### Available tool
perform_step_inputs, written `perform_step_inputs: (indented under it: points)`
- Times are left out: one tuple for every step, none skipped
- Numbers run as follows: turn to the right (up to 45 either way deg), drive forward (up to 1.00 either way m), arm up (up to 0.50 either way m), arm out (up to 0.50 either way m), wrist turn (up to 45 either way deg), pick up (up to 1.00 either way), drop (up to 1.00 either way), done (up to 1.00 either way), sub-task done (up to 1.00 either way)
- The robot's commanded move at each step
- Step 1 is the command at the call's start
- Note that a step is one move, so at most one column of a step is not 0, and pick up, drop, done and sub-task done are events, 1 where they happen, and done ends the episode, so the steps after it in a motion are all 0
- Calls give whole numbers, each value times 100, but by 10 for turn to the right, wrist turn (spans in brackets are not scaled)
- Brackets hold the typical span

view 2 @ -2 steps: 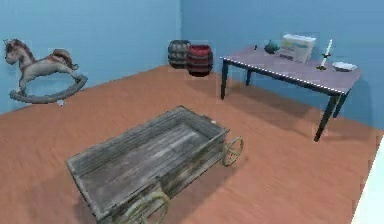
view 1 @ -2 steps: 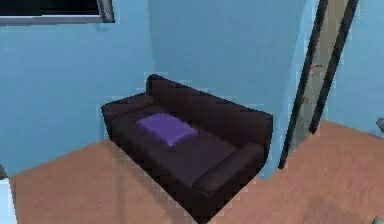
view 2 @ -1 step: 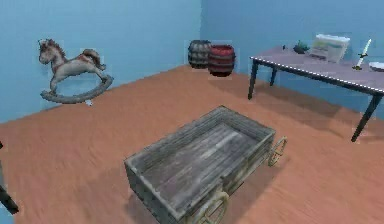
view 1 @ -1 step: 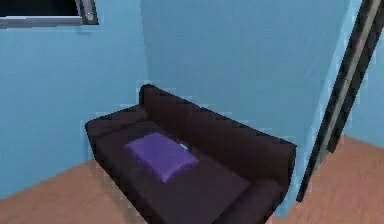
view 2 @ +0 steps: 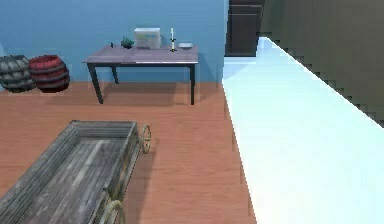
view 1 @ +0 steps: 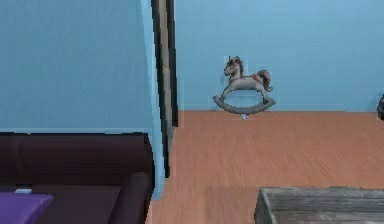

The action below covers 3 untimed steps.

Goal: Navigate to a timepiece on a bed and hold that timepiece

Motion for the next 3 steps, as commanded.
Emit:
perform_step_inputs:
  points:
    - [60,0,0,0,0,0,0,0,0]
    - [0,100,0,0,0,0,0,0,0]
    - [30,0,0,0,0,0,0,0,0]
